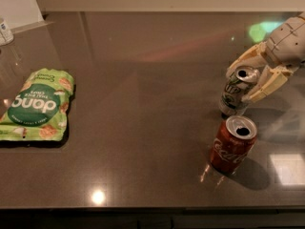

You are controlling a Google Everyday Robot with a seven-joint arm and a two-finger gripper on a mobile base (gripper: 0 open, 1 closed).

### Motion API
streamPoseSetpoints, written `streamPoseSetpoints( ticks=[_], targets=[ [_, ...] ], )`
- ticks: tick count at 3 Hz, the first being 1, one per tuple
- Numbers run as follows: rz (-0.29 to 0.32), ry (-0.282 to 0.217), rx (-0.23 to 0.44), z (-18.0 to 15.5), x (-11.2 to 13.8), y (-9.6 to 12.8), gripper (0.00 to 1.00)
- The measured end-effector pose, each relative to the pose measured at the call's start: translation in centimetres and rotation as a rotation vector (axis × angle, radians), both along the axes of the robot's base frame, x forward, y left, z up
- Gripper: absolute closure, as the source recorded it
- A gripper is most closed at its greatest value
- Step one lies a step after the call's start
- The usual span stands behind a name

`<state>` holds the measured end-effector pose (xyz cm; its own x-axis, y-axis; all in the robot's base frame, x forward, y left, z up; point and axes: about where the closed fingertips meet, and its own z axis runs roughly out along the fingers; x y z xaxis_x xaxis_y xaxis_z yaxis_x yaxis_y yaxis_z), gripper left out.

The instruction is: Move 7up can near coke can

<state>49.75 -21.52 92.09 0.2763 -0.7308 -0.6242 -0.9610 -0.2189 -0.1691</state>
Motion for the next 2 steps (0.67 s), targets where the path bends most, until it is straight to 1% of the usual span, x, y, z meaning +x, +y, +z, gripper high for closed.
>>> streamPoseSetpoints(
  ticks=[1, 2],
  targets=[
    [0.013, 0.029, 0.029, -0.59, -0.54, 0.67, 0.39],
    [0.011, 0.047, 0.028, -0.92, -0.83, 0.81, 0.15]
  ],
)
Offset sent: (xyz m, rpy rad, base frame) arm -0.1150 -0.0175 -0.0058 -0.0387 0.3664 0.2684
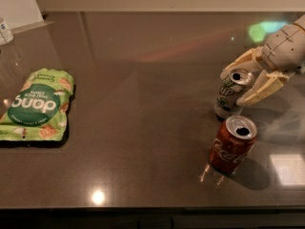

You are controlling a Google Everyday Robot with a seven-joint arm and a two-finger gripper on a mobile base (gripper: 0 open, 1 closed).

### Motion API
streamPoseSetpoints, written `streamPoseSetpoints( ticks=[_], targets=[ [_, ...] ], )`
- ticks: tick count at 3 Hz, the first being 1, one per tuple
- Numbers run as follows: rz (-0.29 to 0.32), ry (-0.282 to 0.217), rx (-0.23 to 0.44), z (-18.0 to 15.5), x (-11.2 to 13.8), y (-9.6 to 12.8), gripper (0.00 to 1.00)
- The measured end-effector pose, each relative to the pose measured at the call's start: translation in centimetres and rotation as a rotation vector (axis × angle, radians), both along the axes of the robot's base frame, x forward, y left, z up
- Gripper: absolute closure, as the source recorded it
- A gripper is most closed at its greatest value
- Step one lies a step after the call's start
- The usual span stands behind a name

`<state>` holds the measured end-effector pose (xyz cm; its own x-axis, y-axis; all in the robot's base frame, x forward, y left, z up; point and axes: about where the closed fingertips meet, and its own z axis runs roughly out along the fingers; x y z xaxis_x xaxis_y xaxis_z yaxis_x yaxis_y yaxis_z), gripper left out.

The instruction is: Move 7up can near coke can

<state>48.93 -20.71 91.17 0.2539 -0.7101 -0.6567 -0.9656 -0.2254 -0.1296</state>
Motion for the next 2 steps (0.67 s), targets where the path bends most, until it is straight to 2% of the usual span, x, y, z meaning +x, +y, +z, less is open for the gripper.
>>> streamPoseSetpoints(
  ticks=[1, 2],
  targets=[
    [0.003, 0.005, -0.034, -0.17, -0.1, 0.04, 0.0],
    [0.002, 0.005, -0.034, -0.17, -0.1, 0.04, 0.0]
  ],
)
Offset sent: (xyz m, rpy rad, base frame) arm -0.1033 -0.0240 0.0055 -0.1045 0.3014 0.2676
